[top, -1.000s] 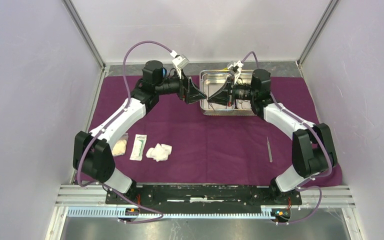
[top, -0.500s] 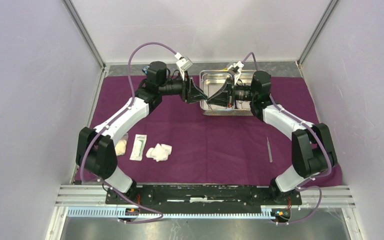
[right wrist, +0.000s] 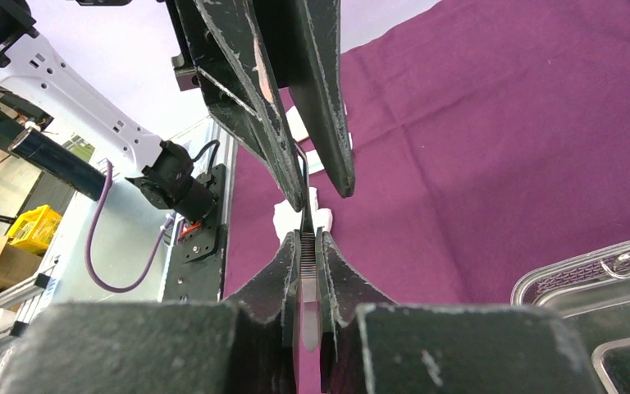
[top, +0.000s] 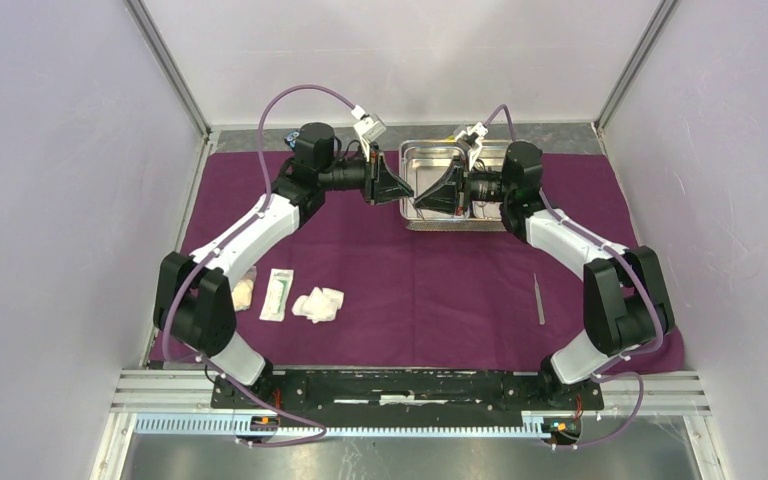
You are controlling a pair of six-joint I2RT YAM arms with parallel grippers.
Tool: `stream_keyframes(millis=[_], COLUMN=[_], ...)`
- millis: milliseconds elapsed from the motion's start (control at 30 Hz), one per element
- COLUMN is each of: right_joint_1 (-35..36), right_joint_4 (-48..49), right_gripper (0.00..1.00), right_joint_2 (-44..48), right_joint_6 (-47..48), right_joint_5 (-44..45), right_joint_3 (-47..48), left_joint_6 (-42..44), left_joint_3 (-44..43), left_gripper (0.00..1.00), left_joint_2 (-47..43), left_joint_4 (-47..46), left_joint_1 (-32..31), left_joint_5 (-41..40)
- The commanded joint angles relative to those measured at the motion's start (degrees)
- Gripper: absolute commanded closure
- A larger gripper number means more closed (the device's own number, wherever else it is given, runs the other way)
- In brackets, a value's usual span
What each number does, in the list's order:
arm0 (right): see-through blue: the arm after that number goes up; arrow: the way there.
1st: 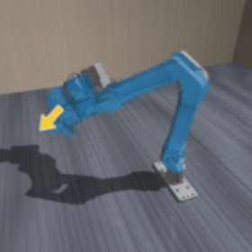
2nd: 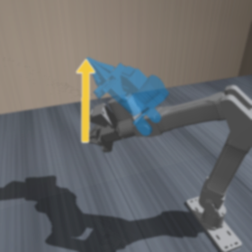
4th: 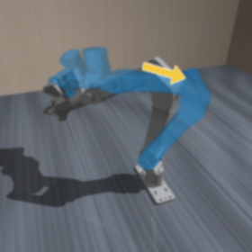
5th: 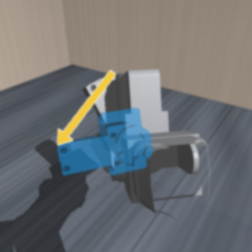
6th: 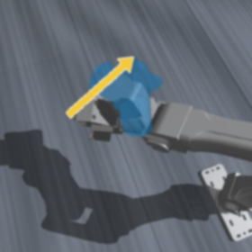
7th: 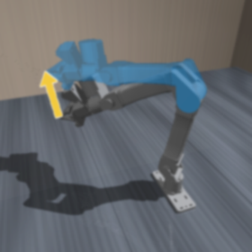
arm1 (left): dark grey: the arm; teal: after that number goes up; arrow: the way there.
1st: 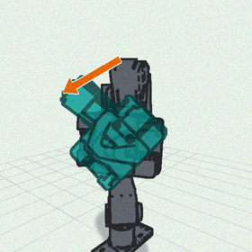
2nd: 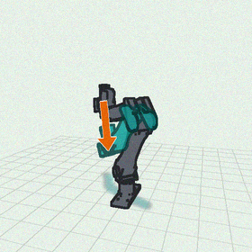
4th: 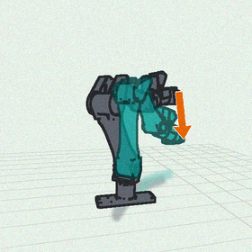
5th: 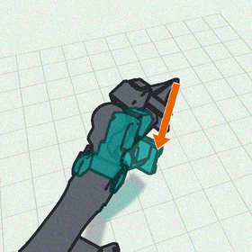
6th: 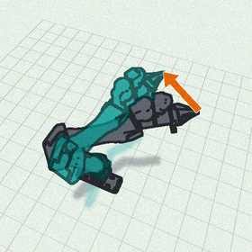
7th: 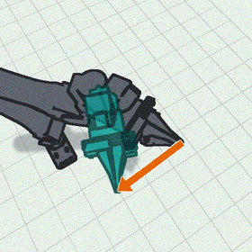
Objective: Open and lay out the surgical kit
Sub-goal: Place the medical item in the surgical kit.
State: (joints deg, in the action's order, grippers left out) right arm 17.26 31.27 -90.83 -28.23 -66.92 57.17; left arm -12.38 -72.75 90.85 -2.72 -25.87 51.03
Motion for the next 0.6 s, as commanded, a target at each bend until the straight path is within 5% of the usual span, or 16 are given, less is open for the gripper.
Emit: stream_keyframes(millis=[0, 233, 567], right_joint_1=[0.5, 0.4, 0.3], right_joint_4=[1.1, -2.7, -16.3], right_gripper=[1.0, 0.96, 0.66], right_joint_2=[0.3, 0.7, 1.5], right_joint_6=[0.8, 2.7, 13.3], right_joint_5=[-0.3, 1.4, 5.7], right_joint_3=[0.1, 1.0, 4.9], left_joint_6=[-0.4, 0.3, 0.9], left_joint_3=[-1.3, -0.9, -1.5], left_gripper=[0.75, 0.97, 0.98], left_joint_2=[0.6, 0.3, -1.8], left_joint_4=[-2.4, -2.3, 2.2], left_joint_1=[-0.4, -0.6, -0.6], left_joint_5=[2.3, 2.2, -4.2])
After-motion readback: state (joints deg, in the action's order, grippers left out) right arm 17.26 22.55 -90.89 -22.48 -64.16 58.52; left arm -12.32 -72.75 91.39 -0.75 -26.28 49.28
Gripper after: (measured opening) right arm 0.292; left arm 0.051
